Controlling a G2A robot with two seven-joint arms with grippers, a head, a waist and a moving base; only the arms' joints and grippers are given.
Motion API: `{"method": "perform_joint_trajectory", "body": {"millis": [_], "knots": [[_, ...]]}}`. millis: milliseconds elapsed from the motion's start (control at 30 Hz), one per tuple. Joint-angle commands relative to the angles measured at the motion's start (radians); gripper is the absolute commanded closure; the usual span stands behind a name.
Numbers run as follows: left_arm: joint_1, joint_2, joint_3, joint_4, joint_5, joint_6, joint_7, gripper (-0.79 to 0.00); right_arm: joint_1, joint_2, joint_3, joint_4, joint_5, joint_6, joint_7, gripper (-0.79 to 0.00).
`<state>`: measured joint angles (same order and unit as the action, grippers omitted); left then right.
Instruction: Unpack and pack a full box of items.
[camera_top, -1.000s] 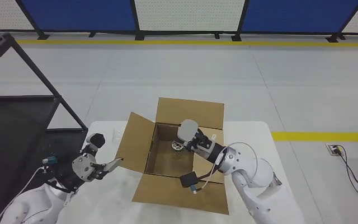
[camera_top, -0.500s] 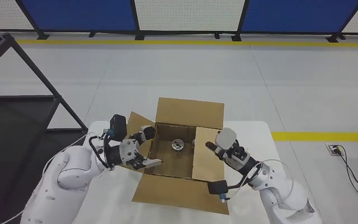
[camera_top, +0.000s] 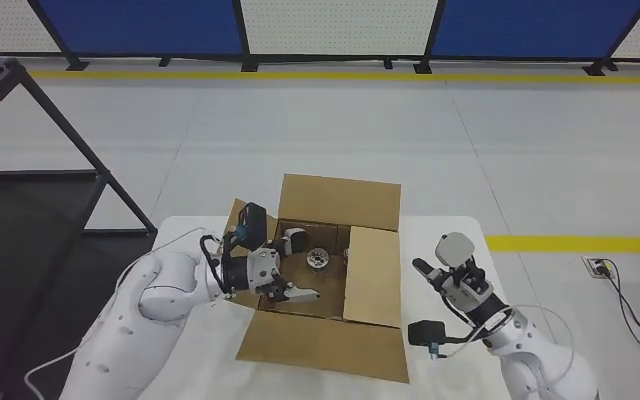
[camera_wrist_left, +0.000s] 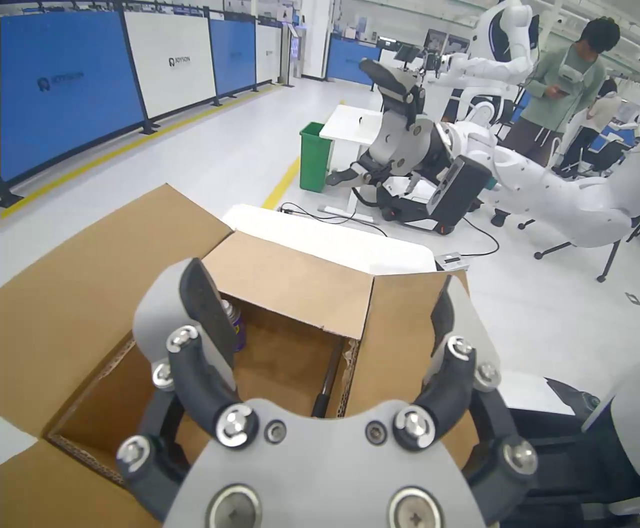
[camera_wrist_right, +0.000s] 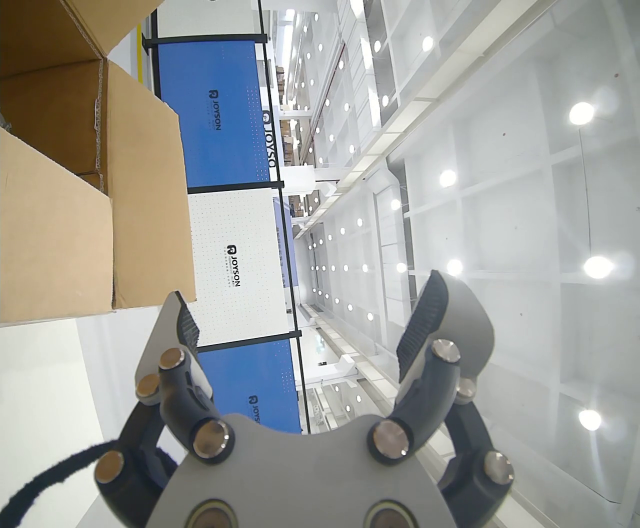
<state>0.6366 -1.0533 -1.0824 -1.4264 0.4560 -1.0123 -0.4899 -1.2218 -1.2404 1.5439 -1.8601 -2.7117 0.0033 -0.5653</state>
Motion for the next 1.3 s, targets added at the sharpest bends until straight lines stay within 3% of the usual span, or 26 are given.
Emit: {"method": "perform_joint_trajectory", "body": {"millis": [0,133,300,400,633,967,1267], "knots": [[0.000,0.000,0.000,0.000,0.000,0.000,0.000,-0.785,0.000,0.000,0.000,0.000,0.000,-0.001,0.000,-0.785],[0.023,-0.001,0.014,0.006,-0.011,0.037,-0.001,-0.785,-0.002,0.000,-0.001,-0.004,0.003,0.002,0.004,-0.785],[-0.007,-0.020,0.114,0.068,-0.232,0.117,-0.078,-0.785,-0.007,0.005,0.020,-0.008,0.030,0.013,0.019,-0.785],[-0.055,-0.039,0.180,0.119,-0.405,0.199,-0.165,-0.785,-0.036,0.008,0.048,-0.012,0.044,0.032,0.030,-0.785],[-0.149,-0.080,0.280,0.239,-0.676,0.509,-0.402,-0.785,-0.126,0.016,0.137,-0.017,0.112,0.079,0.056,-0.785],[-0.159,-0.081,0.285,0.240,-0.669,0.523,-0.427,-0.785,-0.149,0.018,0.155,-0.020,0.126,0.074,0.069,-0.785],[-0.164,-0.108,0.335,0.217,-0.615,0.719,-0.392,-0.785,-0.160,0.019,0.155,-0.024,0.137,0.078,0.079,-0.785]]}}
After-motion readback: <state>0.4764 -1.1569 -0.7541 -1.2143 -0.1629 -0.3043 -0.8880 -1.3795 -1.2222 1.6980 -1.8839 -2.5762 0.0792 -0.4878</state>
